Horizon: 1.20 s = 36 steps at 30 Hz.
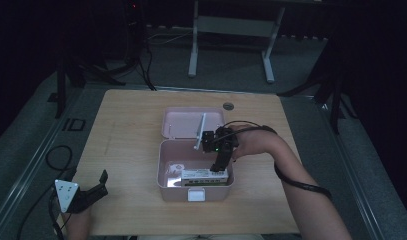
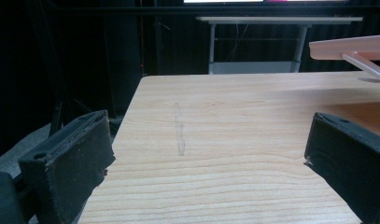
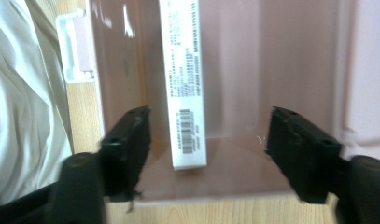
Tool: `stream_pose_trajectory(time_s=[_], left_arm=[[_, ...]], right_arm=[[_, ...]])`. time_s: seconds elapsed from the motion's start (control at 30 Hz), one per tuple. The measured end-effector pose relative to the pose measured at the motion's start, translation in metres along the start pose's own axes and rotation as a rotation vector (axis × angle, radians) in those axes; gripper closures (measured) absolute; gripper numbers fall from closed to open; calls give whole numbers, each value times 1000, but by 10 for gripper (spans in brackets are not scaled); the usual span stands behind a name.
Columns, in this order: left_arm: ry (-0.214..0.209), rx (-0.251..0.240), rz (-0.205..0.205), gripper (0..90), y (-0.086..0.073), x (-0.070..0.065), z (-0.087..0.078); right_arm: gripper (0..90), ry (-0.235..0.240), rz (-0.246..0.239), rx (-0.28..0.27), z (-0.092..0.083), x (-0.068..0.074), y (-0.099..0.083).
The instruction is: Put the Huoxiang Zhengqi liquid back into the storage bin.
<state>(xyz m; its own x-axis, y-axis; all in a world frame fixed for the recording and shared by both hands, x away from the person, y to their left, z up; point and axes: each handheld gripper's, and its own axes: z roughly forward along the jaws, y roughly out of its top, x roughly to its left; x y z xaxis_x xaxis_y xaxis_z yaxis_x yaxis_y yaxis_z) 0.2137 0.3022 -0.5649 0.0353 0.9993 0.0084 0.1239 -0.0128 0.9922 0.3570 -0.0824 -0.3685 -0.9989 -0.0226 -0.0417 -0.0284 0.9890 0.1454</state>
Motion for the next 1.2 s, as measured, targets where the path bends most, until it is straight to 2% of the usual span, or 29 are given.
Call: stream_pose_trajectory(time_s=[0.03,0.07,0.1,0.13,0.17,0.2,0.23,0.27,0.3,0.33,0.37,0.4,0.43,0.47,0.5,0.53,0.57,0.63,0.67,0.73,0.77,0.87,0.9,0.93,0.97,1.0,1.03,1.13,1.2], left_arm=[[0,0,0,11,0,0,0],[0,1,0,11,0,0,0],[0,1,0,11,0,0,0],[1,1,0,11,0,0,0],[1,1,0,11,0,0,0],[1,1,0,11,0,0,0],[1,1,0,11,0,0,0],[1,0,0,11,0,0,0],[1,0,0,10,0,0,0],[1,-1,-3,11,0,0,0],[1,-1,-3,11,0,0,0],[1,2,0,11,0,0,0],[1,2,0,11,0,0,0],[2,1,0,11,0,0,0],[2,1,0,10,0,0,0],[1,0,-1,10,0,0,0],[1,0,-1,11,0,0,0],[0,0,-2,11,0,0,0],[0,-1,-4,11,0,0,0],[0,-2,-4,11,0,0,0],[-1,-2,-4,11,0,0,0],[-1,-2,-4,11,0,0,0],[-1,-2,-4,11,0,0,0],[-1,-4,-6,10,0,0,0],[-1,-4,-6,11,0,0,0],[-1,-4,-6,11,0,0,0],[-1,-4,-7,11,0,0,0],[-2,-4,-7,11,0,0,0],[-3,-4,-8,11,0,1,0]], right_arm=[[280,0,0,0,0,0,0],[234,-14,32,-44,-9,-3,-9],[234,-14,32,-44,-9,-3,-9],[153,-28,62,-82,-17,-8,-20],[153,-28,62,-82,-17,-8,-20],[139,-41,88,-105,-22,-12,-32],[139,-41,88,-105,-22,-12,-32],[132,-67,102,-123,-24,-16,-45],[132,-67,102,-123,-24,-16,-45],[132,-90,133,-138,-25,-20,-58],[132,-90,133,-138,-25,-20,-58],[129,-139,159,-161,-24,-24,-71],[129,-139,159,-161,-24,-24,-71],[125,-163,187,-180,-23,-29,-82],[125,-163,187,-180,-23,-29,-82],[124,-195,210,-192,-20,-33,-92],[124,-195,210,-192,-20,-33,-92],[124,-225,233,-211,-16,-36,-101],[125,-280,261,-239,-9,-39,-111],[125,-299,271,-247,-5,-40,-115],[125,-344,300,-261,6,-42,-123],[125,-409,343,-286,26,-45,-135],[125,-409,343,-286,26,-45,-135],[125,-426,379,-312,40,-45,-143],[125,-426,379,-312,40,-45,-143],[125,-440,406,-327,53,-45,-150],[123,-435,418,-334,60,-45,-153],[126,-461,444,-343,73,-44,-159],[126,-481,484,-379,89,-41,-170]])
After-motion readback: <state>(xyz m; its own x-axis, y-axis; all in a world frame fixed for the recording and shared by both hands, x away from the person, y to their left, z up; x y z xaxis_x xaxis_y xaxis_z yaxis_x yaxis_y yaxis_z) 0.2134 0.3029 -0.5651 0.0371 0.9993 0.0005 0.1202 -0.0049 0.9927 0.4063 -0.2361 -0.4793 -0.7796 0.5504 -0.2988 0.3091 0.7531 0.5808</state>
